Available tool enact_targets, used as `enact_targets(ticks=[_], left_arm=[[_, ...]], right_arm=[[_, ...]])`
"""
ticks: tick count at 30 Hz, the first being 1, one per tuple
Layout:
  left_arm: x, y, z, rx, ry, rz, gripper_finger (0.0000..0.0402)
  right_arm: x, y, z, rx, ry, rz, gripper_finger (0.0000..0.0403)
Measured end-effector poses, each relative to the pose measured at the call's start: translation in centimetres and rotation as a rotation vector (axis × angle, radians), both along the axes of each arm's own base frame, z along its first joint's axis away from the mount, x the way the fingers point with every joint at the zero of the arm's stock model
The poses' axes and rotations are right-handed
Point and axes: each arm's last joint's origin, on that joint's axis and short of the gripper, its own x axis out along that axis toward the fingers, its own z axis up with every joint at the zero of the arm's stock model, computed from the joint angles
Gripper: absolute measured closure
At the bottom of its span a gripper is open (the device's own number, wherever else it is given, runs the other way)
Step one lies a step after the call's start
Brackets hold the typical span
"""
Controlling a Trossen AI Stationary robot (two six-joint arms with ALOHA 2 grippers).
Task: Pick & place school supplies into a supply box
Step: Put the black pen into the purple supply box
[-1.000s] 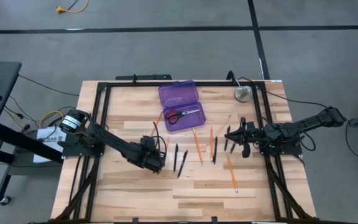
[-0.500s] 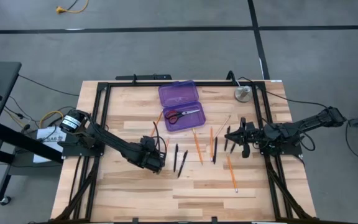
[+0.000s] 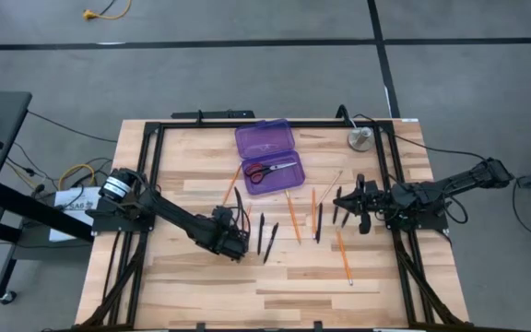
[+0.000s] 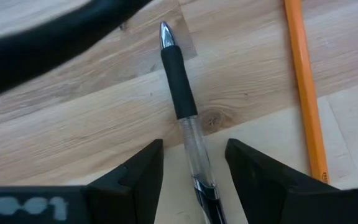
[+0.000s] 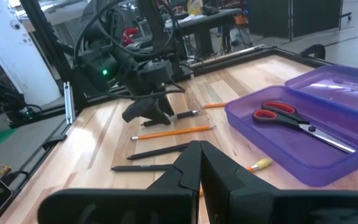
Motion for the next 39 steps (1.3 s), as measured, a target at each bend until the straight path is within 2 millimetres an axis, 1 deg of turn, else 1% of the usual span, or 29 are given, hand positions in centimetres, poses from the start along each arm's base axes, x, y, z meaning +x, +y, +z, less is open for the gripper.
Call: enact_targets(ticks=[20, 23, 30, 33, 36, 39], left_arm=[[0.14, -0.13, 0.30, -0.029, 0.011, 0.015, 0.0235], [0.17, -0.15, 0.30, -0.034, 0.009, 0.019, 0.0254], [0.40, -0.24, 0.30, -0.043, -0.009, 0.005, 0.0330], [0.42, -0.26, 0.30, -0.044, -0.010, 0.000, 0.0357], [0.44, -0.27, 0.30, -0.042, -0.007, -0.014, 0.0372], [0.47, -0.28, 0.30, -0.042, -0.010, -0.015, 0.0374]], right_arm=[[0.00, 0.00, 0.00, 0.000, -0.001, 0.000, 0.0403], [0.00, 0.00, 0.00, 0.001, -0.001, 0.000, 0.0403], [0.00, 0.00, 0.00, 0.000, -0.001, 0.000, 0.0403], [0.00, 0.00, 0.00, 0.000, -0.001, 0.000, 0.0403], [0.00, 0.00, 0.00, 0.000, -0.001, 0.000, 0.0403], [0.00, 0.00, 0.00, 0.001, -0.001, 0.000, 0.0403]])
